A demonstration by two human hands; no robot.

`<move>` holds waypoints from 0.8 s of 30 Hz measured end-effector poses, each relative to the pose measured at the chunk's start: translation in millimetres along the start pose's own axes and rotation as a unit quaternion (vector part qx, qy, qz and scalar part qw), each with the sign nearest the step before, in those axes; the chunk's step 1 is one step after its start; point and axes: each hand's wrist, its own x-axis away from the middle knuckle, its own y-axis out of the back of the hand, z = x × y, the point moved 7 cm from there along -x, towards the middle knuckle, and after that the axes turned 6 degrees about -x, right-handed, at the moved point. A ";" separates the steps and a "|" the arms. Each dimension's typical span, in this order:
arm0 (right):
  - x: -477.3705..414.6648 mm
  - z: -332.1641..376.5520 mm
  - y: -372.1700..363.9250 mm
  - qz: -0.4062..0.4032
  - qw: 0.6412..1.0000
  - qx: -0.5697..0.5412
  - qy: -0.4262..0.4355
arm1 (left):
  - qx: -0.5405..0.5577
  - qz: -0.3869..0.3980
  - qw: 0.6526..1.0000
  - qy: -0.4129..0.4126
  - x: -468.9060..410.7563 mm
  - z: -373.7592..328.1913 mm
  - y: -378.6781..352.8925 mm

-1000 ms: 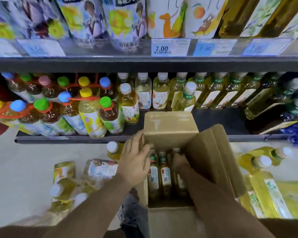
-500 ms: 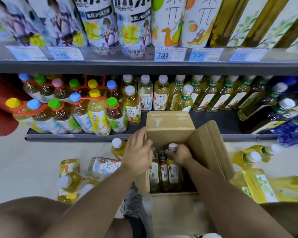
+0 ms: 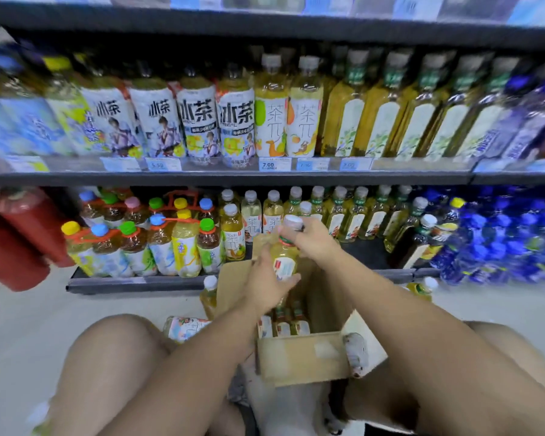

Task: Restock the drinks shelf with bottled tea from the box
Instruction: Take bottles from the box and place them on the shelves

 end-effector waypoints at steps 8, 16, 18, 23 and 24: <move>1.6 29.6 -11.5 0.068 0.997 -0.037 0.011 | -0.034 -0.095 0.995 0.012 4.6 3.3 62.6; -8.9 -118.6 -69.1 0.106 0.971 0.117 -0.178 | -0.104 -0.075 0.989 0.071 -19.7 77.7 59.5; -14.3 -155.5 -90.1 0.147 0.951 0.178 -0.206 | -0.111 -0.052 0.989 0.078 -28.8 89.7 48.4; -23.9 -222.3 -138.7 0.218 0.921 0.198 -0.257 | -0.126 -0.008 0.989 0.073 -52.2 119.8 20.1; -28.1 -232.9 -146.8 0.221 0.918 0.200 -0.263 | -0.118 -0.007 0.990 0.076 -55.6 125.3 18.2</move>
